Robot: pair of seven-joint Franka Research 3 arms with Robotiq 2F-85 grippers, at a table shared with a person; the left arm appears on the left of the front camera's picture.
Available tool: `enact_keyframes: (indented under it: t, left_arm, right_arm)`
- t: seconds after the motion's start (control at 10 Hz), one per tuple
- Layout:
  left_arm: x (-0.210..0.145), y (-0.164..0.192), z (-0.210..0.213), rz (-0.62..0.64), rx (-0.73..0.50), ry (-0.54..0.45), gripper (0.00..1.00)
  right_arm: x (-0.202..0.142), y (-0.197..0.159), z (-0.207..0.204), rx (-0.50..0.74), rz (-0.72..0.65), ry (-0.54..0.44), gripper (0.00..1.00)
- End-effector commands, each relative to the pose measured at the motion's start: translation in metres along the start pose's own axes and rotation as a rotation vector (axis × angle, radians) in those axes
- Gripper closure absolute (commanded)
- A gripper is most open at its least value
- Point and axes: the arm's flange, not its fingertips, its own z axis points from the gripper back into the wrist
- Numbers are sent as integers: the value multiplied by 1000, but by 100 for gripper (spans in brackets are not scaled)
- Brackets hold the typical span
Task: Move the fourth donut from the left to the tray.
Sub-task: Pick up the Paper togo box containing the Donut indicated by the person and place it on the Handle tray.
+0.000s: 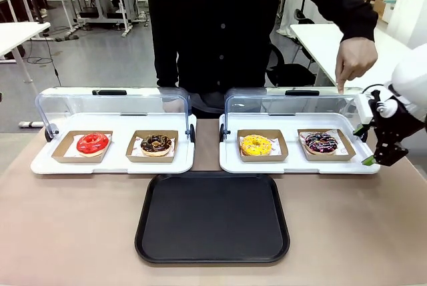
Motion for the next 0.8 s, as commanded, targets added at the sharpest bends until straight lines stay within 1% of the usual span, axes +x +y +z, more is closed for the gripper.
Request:
enact_keyframes:
  t: [0.0,0.2,0.5,0.7]
  left_arm:
    - [0,-1,1,-19,-7,-9,0]
    - [0,-1,1,-19,-7,-9,0]
    - [0,-1,1,-19,-7,-9,0]
    - [0,-1,1,-19,-7,-9,0]
  right_arm:
    - [-1,-5,-16,-51,33,49,0]
    - [-2,-6,-29,-68,54,60,0]
    - [-2,-17,-46,-94,72,83,0]
    - [-4,-24,-59,-88,79,92,0]
